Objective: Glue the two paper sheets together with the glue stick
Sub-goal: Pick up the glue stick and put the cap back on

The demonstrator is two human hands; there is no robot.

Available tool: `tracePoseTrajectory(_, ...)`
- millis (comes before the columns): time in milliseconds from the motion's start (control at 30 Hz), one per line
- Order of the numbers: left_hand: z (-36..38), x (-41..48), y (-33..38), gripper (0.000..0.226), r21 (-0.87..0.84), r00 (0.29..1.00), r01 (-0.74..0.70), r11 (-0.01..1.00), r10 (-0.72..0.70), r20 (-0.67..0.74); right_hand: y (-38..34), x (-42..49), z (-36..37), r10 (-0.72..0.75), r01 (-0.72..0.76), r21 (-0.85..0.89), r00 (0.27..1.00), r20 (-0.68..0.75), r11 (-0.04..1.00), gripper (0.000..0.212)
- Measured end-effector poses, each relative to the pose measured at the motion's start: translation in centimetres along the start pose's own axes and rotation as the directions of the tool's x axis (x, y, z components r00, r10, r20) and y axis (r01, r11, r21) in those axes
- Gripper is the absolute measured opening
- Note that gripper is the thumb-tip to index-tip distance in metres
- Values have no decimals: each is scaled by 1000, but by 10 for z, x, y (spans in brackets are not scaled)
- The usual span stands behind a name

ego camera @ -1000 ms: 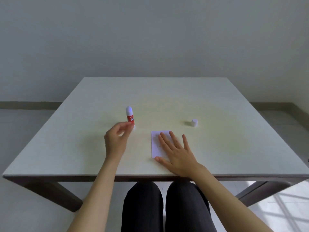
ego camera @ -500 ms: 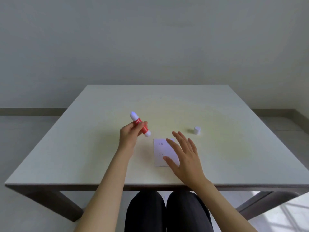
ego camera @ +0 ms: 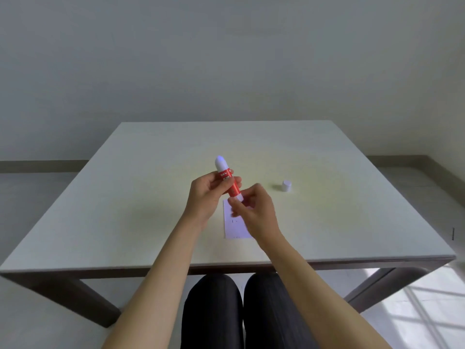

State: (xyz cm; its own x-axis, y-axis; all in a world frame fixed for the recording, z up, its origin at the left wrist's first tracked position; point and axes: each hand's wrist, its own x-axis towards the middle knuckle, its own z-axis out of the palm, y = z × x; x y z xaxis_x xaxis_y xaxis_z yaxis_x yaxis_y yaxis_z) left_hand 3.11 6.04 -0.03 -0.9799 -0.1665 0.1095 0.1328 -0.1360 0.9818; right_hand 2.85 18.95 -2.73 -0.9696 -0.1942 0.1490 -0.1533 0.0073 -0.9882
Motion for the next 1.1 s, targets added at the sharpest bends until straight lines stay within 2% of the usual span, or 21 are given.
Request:
tracePoseTrajectory(67, 4, -2, -1, 10, -2, 1000, -1, 1000, 1, -24, 8, -3, 0, -387, 258, -623, 919, -79, 739, 24)
tracePoseTrajectory(100, 5, -2, -1, 10, -1, 1000, 1, 1000, -1, -30, 10, -3, 0, -485, 296, -729, 873, -56, 617, 26)
tracePoseTrajectory(133, 5, -2, -1, 9, 1, 999, 1, 1000, -1, -36, 9, -3, 0, -462, 290, -714, 885, -53, 637, 30)
tracePoseTrajectory(200, 4, -3, 1, 9, -5, 999, -2, 1000, 2, -39, -7, 1, -2, -52, 30, -296, 996, -67, 955, 45)
tracePoseTrajectory(233, 4, -4, 2, 9, -13, 999, -2, 1000, 1, -37, -13, 3, -5, 193, -194, 7, 979, 67, 981, 51)
tracePoseTrajectory(267, 4, -5, 3, 9, -19, 999, 0, 1000, -1, -36, -18, 5, -8, 353, -408, 220, 902, 249, 886, 55)
tracePoseTrajectory(333, 4, -7, 5, 8, -26, 999, 4, 1000, -5, -31, -20, 7, -14, 384, -558, 379, 809, 445, 738, 48)
tracePoseTrajectory(400, 6, -8, 7, 7, -21, 999, 5, 1000, -5, -43, -17, 4, -14, 267, -390, 378, 902, 340, 840, 28)
tracePoseTrajectory(467, 8, -8, 6, 8, -18, 997, 7, 1000, -9, -80, -9, -2, -9, -39, 42, -67, 998, 48, 997, 15)
tracePoseTrajectory(533, 12, -9, 4, 5, -16, 991, 24, 1000, -26, -130, 3, -5, -6, -361, 258, -579, 930, -68, 773, 19)
tracePoseTrajectory(567, 13, -9, 3, 2, -9, 988, 26, 1000, -27, -150, 6, -5, -4, -432, 293, -642, 899, -66, 708, 20)
tracePoseTrajectory(633, 13, -9, 2, 9, 26, 982, 28, 999, -23, -187, 3, -5, -4, -274, 217, -466, 960, -57, 858, 23)
tracePoseTrajectory(667, 12, -10, 1, 12, 47, 979, 34, 998, -23, -201, -3, -4, -6, -52, 51, -228, 999, -1, 972, 29)
tracePoseTrajectory(700, 11, -10, 1, 14, 61, 978, 41, 997, -27, -207, -9, -3, -7, 175, -184, 52, 974, 142, 982, 40)
tracePoseTrajectory(767, 9, -12, 2, 19, 65, 979, 54, 996, -40, -202, -12, 1, -14, 361, -514, 372, 839, 408, 773, 49)
tracePoseTrajectory(833, 9, -12, 3, 22, 76, 978, 49, 996, -32, -206, -10, 2, -14, 314, -483, 420, 856, 411, 768, 36)
tracePoseTrajectory(900, 10, -10, 2, 18, 112, 968, 49, 992, -20, -251, -8, -2, -9, 109, -140, 175, 978, 175, 975, 16)
tracePoseTrajectory(933, 11, -10, 2, 15, 132, 958, 54, 990, -14, -286, -5, -4, -5, -59, 64, -131, 997, 43, 989, 13)
tracePoseTrajectory(1000, 14, -9, 0, 17, 192, 937, 58, 980, 13, -349, 7, -8, 3, -365, 252, -626, 929, -56, 738, 18)
tracePoseTrajectory(1033, 16, -9, -1, 20, 238, 928, 50, 970, 43, -371, 9, -6, 5, -431, 282, -708, 901, -36, 648, 22)
tracePoseTrajectory(1100, 14, -10, -3, 24, 337, 910, 28, 941, 116, -398, 9, 1, -2, -382, 335, -685, 920, 89, 647, 34)
